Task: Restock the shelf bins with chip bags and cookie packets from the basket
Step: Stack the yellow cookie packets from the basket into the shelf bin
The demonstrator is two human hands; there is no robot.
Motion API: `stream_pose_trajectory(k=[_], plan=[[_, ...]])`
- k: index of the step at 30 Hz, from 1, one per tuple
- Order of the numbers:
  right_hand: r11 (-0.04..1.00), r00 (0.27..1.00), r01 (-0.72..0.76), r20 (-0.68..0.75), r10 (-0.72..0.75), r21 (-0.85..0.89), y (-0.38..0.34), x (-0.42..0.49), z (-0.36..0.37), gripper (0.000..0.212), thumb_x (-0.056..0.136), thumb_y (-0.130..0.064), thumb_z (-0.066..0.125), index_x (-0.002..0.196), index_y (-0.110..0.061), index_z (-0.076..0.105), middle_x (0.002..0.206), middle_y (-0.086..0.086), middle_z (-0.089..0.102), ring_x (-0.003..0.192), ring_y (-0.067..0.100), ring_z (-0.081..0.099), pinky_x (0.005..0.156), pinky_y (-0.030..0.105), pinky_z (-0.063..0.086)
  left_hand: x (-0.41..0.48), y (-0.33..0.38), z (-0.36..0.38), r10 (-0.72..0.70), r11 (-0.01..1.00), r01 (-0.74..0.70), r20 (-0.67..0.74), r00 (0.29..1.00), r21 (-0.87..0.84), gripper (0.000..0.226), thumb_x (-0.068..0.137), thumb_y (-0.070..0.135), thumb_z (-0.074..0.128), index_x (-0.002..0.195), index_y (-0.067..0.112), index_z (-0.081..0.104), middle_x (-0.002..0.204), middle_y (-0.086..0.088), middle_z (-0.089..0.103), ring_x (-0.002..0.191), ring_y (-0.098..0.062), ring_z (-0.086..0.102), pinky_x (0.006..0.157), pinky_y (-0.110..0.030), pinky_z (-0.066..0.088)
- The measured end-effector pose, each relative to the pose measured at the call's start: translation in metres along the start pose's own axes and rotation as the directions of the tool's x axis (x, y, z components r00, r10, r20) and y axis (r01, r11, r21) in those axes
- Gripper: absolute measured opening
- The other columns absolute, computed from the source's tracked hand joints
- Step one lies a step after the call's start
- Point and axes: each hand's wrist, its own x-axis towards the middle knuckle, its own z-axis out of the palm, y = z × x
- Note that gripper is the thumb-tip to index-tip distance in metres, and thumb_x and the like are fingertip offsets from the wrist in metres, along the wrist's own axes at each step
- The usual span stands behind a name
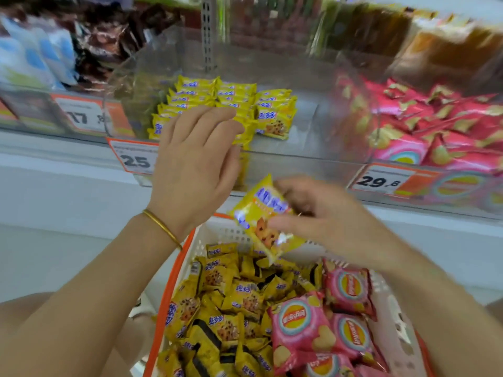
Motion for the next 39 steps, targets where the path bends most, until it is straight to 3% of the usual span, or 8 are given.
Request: stream_pose_trajectory(k=[5, 8, 10, 13, 18, 23, 36, 39], plan=[[0.854, 0.905, -0.037, -0.381, -0.192, -0.519, -0.056, 0.046, -0.077, 0.035, 0.075, -0.029, 0.077, 0.103, -0.020, 0.058, 0.093, -0.001, 0.060, 0.084, 0.014, 0.055, 0.077, 0.029, 0.042, 0.007, 0.000, 0.009, -0.115, 0.988, 0.104, 0.097, 0.989, 0.115, 0.042, 0.096, 0.037, 0.034, 0.112, 0.012, 0.064, 0.122, -0.005, 0.063, 0.119, -0.029, 0.052, 0.098, -0.042, 0.033], [0.584, 0.940, -0.224, -0.330, -0.081, -0.781, -0.040, 0.113, -0.088, 0.039, 0.076, -0.020, 0.075, 0.111, -0.016, 0.060, 0.115, 0.007, 0.058, 0.107, 0.028, 0.056, 0.086, 0.035, 0.047, 0.005, -0.003, 0.017, -0.110, 0.980, 0.077, 0.178, 0.978, 0.182, 0.049, 0.097, 0.041, 0.030, 0.116, 0.013, 0.065, 0.121, -0.007, 0.065, 0.120, -0.030, 0.054, 0.102, -0.047, 0.035], [0.504, 0.957, -0.278, -0.280, 0.075, -0.818, -0.020, 0.151, -0.083, 0.045, 0.073, -0.020, 0.079, 0.115, -0.014, 0.062, 0.122, 0.009, 0.057, 0.112, 0.028, 0.057, 0.086, 0.035, 0.048, 0.005, -0.004, 0.018, -0.110, 0.978, 0.071, 0.198, 0.974, 0.194, 0.050, 0.097, 0.042, 0.029, 0.116, 0.014, 0.066, 0.119, -0.007, 0.066, 0.119, -0.030, 0.055, 0.102, -0.051, 0.037], [0.489, 0.966, -0.257, -0.201, 0.165, -0.834, 0.005, 0.183, -0.071, 0.045, 0.075, -0.022, 0.079, 0.116, -0.011, 0.062, 0.122, 0.007, 0.061, 0.110, 0.027, 0.058, 0.087, 0.031, 0.049, 0.005, -0.005, 0.018, -0.095, 0.980, 0.057, 0.195, 0.976, 0.191, 0.048, 0.097, 0.041, 0.031, 0.114, 0.014, 0.067, 0.116, -0.007, 0.067, 0.116, -0.030, 0.057, 0.101, -0.052, 0.037], [0.413, 0.980, -0.191, -0.199, 0.024, -0.891, 0.014, 0.193, -0.060, 0.027, 0.084, -0.014, 0.068, 0.108, -0.013, 0.057, 0.116, 0.008, 0.061, 0.107, 0.029, 0.058, 0.071, 0.029, 0.040, 0.005, -0.007, 0.019, -0.067, 0.982, 0.030, 0.194, 0.979, 0.186, 0.047, 0.097, 0.040, 0.032, 0.111, 0.014, 0.068, 0.115, -0.007, 0.067, 0.115, -0.030, 0.057, 0.100, -0.051, 0.039], [0.459, 0.988, -0.121, -0.151, -0.029, -0.880, 0.017, 0.198, -0.060, 0.022, 0.082, -0.020, 0.072, 0.101, -0.014, 0.061, 0.109, 0.006, 0.063, 0.103, 0.026, 0.057, 0.069, 0.029, 0.037, 0.005, -0.008, 0.020, -0.063, 0.984, 0.026, 0.205, 0.977, 0.178, 0.048, 0.098, 0.041, 0.031, 0.109, 0.014, 0.069, 0.117, -0.007, 0.067, 0.116, -0.030, 0.057, 0.100, -0.050, 0.039], [0.378, 0.995, -0.070, -0.091, -0.038, -0.923, 0.016, 0.196, -0.059, 0.028, 0.084, -0.020, 0.069, 0.108, -0.012, 0.055, 0.116, 0.009, 0.058, 0.111, 0.029, 0.050, 0.078, 0.034, 0.042, 0.004, -0.007, 0.018, -0.046, 0.991, 0.018, 0.209, 0.977, 0.132, 0.048, 0.097, 0.041, 0.030, 0.112, 0.013, 0.067, 0.118, -0.006, 0.065, 0.115, -0.030, 0.057, 0.099, -0.046, 0.039], [0.492, 0.962, -0.083, -0.198, -0.187, -0.867, -0.015, 0.167, -0.060, 0.026, 0.084, -0.016, 0.066, 0.108, -0.015, 0.056, 0.113, 0.008, 0.059, 0.108, 0.029, 0.053, 0.084, 0.037, 0.046, 0.003, -0.007, 0.005, 0.001, 1.000, 0.001, 0.128, 0.992, -0.014, 0.042, 0.097, 0.035, 0.035, 0.114, 0.011, 0.065, 0.123, -0.005, 0.062, 0.114, -0.029, 0.056, 0.096, -0.045, 0.040]])
